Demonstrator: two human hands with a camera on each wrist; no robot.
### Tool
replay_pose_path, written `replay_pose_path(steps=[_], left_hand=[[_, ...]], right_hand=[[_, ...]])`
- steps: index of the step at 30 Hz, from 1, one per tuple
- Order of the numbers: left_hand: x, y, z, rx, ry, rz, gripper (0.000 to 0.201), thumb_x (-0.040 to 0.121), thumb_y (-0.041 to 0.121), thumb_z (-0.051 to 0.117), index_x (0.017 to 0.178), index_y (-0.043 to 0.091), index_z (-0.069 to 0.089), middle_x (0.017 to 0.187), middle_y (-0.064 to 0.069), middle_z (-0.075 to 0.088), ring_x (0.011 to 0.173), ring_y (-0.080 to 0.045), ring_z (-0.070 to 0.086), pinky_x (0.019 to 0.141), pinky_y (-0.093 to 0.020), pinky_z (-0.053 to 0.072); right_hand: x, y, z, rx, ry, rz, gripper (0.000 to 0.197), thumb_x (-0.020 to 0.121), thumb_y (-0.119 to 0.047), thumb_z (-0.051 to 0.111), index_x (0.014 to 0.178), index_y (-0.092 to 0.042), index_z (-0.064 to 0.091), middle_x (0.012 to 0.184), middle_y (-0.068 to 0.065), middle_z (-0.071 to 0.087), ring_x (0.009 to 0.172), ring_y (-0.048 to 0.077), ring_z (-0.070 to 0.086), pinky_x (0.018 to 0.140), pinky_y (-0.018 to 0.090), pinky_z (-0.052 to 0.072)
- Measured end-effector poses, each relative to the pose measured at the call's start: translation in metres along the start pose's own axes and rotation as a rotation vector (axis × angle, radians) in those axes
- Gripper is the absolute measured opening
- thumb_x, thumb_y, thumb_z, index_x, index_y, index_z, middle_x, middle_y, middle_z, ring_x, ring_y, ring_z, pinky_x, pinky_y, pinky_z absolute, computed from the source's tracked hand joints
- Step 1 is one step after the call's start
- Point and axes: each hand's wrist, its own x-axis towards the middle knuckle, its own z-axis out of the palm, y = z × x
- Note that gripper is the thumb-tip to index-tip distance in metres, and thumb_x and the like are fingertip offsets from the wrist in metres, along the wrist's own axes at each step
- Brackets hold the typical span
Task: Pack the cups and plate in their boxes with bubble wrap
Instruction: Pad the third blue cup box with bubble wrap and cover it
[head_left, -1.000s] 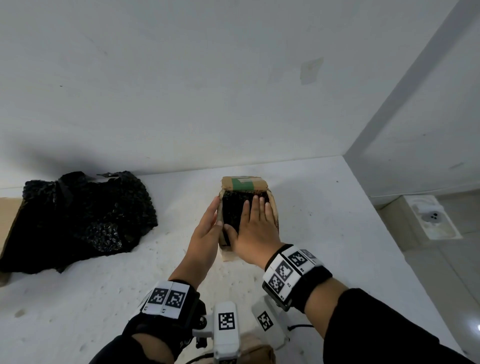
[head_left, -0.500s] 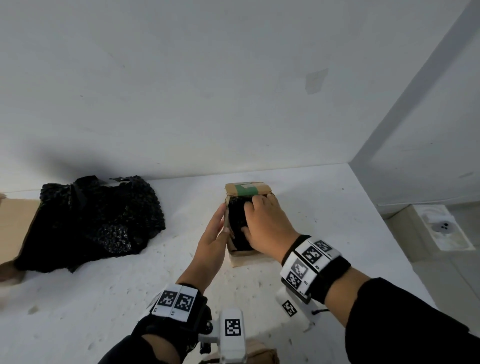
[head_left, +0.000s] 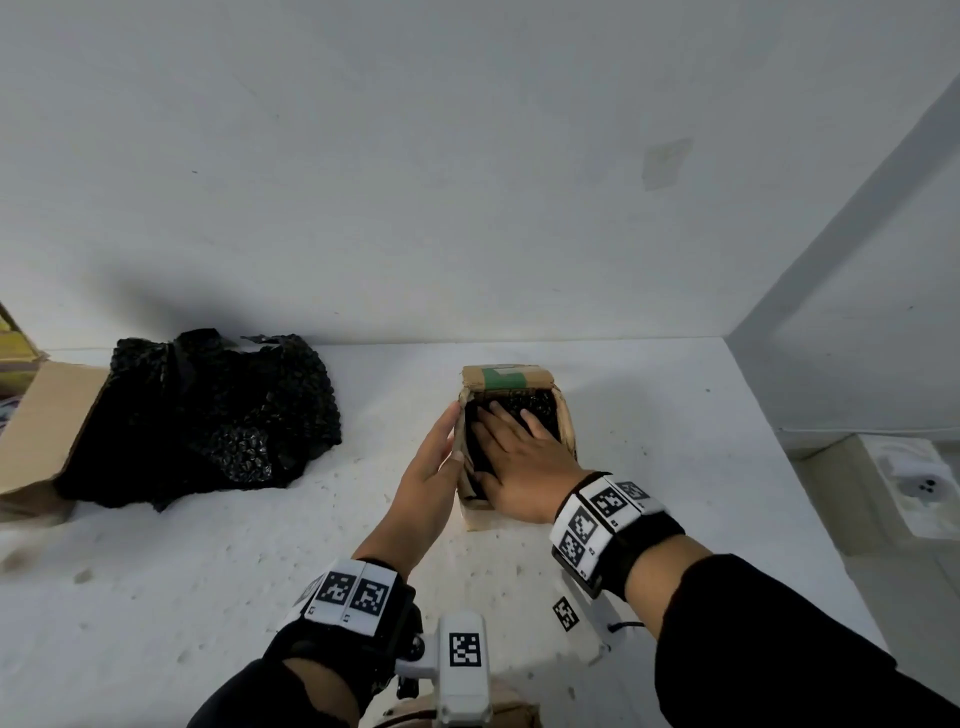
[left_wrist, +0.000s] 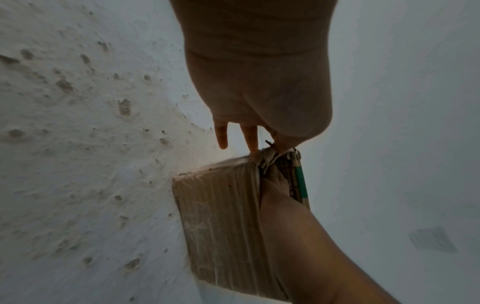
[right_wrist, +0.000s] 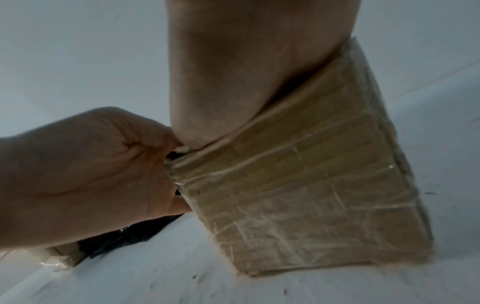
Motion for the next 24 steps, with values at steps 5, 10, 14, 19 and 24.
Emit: replay_pose_path(steps=[5, 10, 14, 19, 24], left_hand=[[0.001, 0.001, -0.002, 0.074, -0.003, -0.005, 0.056, 0.099, 0.002, 0.034, 0.140, 0.038, 0.036, 0.142, 0.006, 0.047, 0.130, -0.009, 0.043, 0.107, -0.026, 0.039], [0.005, 0.008, -0.004, 0.090, 0.044, -0.020, 0.062, 0.090, -0.006, 0.041, 0.130, 0.040, 0.047, 0.134, 0.010, 0.053, 0.125, -0.009, 0.048, 0.092, -0.019, 0.048], [0.015, 0.020, -0.002, 0.037, 0.122, -0.049, 0.058, 0.086, -0.006, 0.047, 0.131, 0.029, 0.046, 0.133, 0.008, 0.051, 0.125, -0.014, 0.046, 0.093, -0.027, 0.043], [0.021, 0.035, 0.003, -0.053, 0.159, -0.082, 0.037, 0.097, 0.017, 0.043, 0.133, 0.025, 0.046, 0.126, 0.005, 0.056, 0.117, -0.013, 0.052, 0.101, -0.034, 0.038], [0.021, 0.032, 0.002, -0.101, 0.188, -0.121, 0.032, 0.101, 0.035, 0.031, 0.123, 0.033, 0.053, 0.124, 0.006, 0.058, 0.114, -0.016, 0.055, 0.105, -0.043, 0.039]], right_hand=[[-0.006, 0.006, -0.016, 0.231, 0.049, -0.089, 0.055, 0.098, -0.035, 0.034, 0.148, -0.016, 0.023, 0.157, 0.001, 0.018, 0.145, 0.018, 0.009, 0.118, 0.038, 0.004], [-0.013, 0.042, -0.032, 0.479, 0.733, -0.084, 0.025, 0.084, -0.006, 0.052, 0.104, -0.013, 0.066, 0.102, 0.000, 0.062, 0.096, 0.016, 0.058, 0.083, 0.035, 0.051], [0.008, 0.071, -0.037, 0.870, 0.353, 0.387, 0.045, 0.095, -0.026, 0.047, 0.137, -0.017, 0.035, 0.133, 0.006, 0.044, 0.121, 0.023, 0.046, 0.098, 0.032, 0.039], [0.019, 0.084, -0.036, 1.681, 0.259, 0.393, 0.023, 0.099, -0.028, 0.043, 0.119, -0.016, 0.042, 0.108, 0.004, 0.055, 0.089, 0.014, 0.057, 0.067, 0.028, 0.043], [0.003, 0.082, -0.042, 1.699, 0.355, 0.347, 0.047, 0.098, -0.022, 0.048, 0.142, -0.017, 0.034, 0.122, 0.004, 0.061, 0.110, 0.019, 0.060, 0.094, 0.039, 0.045]])
